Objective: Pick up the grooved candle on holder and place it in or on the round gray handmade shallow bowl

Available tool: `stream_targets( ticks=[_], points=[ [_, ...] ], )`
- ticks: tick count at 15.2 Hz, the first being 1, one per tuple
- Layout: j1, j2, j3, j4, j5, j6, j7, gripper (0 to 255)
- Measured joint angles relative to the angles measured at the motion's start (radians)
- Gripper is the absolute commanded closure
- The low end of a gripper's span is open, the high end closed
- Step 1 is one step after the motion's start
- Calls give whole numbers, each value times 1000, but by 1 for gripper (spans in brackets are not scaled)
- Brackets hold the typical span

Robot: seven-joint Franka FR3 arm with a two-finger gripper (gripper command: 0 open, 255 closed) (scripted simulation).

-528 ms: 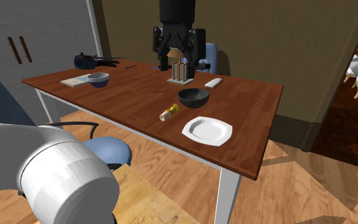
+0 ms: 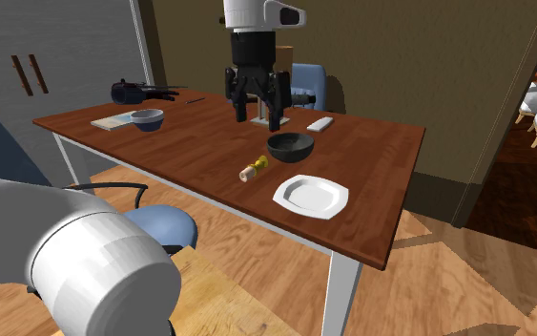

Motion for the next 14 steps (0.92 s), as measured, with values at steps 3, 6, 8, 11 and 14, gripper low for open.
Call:
stream_targets(
  ticks=[3,6,8,11,14],
  points=[
    [11,47,41,-26,4,87,36,0],
    [23,132,96,-35,10,192,90,0],
    [31,184,134,-42,8,259,129,0],
    [34,273,185,-31,-7,346,184,0],
    [33,371,238,-11,-36,430,251,0]
  ],
)
